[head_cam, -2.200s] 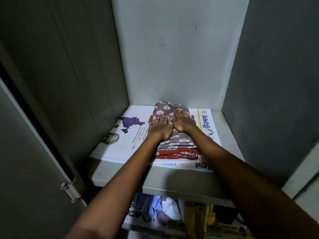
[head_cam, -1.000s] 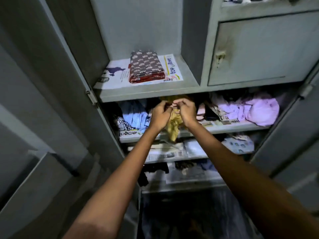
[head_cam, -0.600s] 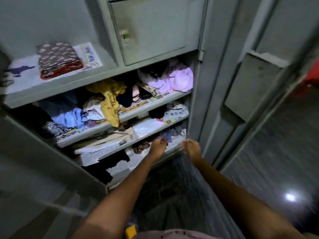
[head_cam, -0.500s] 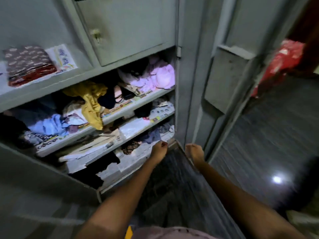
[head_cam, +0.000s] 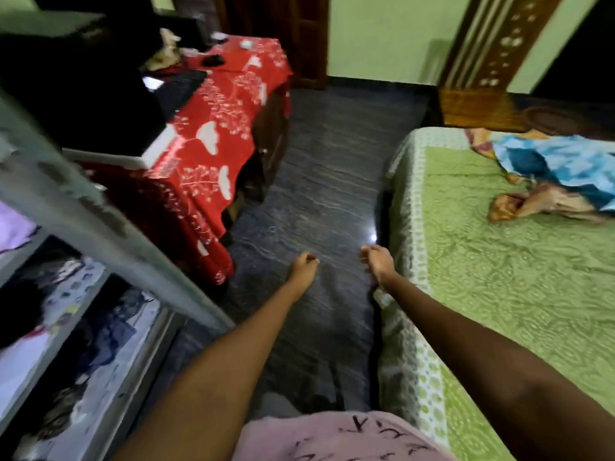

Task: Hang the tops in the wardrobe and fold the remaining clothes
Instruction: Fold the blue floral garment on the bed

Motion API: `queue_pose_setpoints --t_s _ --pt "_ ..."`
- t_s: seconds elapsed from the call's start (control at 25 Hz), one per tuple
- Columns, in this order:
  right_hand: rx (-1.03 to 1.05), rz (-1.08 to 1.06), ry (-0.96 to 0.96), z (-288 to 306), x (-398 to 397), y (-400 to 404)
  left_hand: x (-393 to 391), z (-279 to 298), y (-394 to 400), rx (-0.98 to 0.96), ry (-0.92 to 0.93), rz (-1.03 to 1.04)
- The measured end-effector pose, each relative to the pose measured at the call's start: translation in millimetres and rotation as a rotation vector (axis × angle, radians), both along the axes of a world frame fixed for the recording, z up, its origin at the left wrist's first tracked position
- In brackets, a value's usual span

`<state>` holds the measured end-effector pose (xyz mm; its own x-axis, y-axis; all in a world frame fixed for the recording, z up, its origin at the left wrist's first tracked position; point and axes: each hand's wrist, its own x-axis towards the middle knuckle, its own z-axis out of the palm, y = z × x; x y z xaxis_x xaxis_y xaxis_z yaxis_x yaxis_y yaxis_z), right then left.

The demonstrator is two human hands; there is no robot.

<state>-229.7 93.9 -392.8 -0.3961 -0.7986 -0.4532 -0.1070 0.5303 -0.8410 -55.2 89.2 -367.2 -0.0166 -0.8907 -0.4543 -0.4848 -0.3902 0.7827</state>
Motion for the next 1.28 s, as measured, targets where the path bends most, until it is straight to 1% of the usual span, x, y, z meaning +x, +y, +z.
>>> queue_pose_setpoints --t_s 0.16,0.24,0.32,0.48,0.6,0.76,0.88,0.96,1.12,1.24,1.28 --pt "0.007 -0.200 -0.040 -2 -79 -40 -79 3 -67 0.034 0.051 -0.081" --pt "0.000 -0.259 -0.040 -6 -107 -69 -113 3 -111 0.037 0.090 -0.091" --pt "-0.005 -0.306 -0.029 -8 -129 -100 -142 6 -156 0.023 0.089 -0.131" --pt "0.003 -0.441 0.010 9 -174 -160 -203 22 -249 0.009 0.011 -0.336" --pt "-0.004 -0.573 0.021 20 -201 -191 -248 34 -312 -0.010 -0.072 -0.557" --pt "0.038 -0.710 0.004 24 -242 -221 -314 38 -376 -0.033 -0.081 -0.703" --pt "0.028 -0.823 -0.041 18 -285 -240 -365 34 -408 0.032 -0.078 -0.808" --pt "0.020 -0.900 -0.075 17 -317 -254 -400 35 -425 0.042 -0.089 -0.877" --pt "-0.027 -1.021 -0.183 9 -393 -292 -485 31 -473 -0.008 -0.121 -1.080" --pt "-0.005 -1.080 -0.291 1 -444 -321 -548 31 -514 -0.059 -0.196 -1.256" --pt "0.001 -1.085 -0.300 1 -456 -329 -566 30 -525 -0.068 -0.198 -1.272"
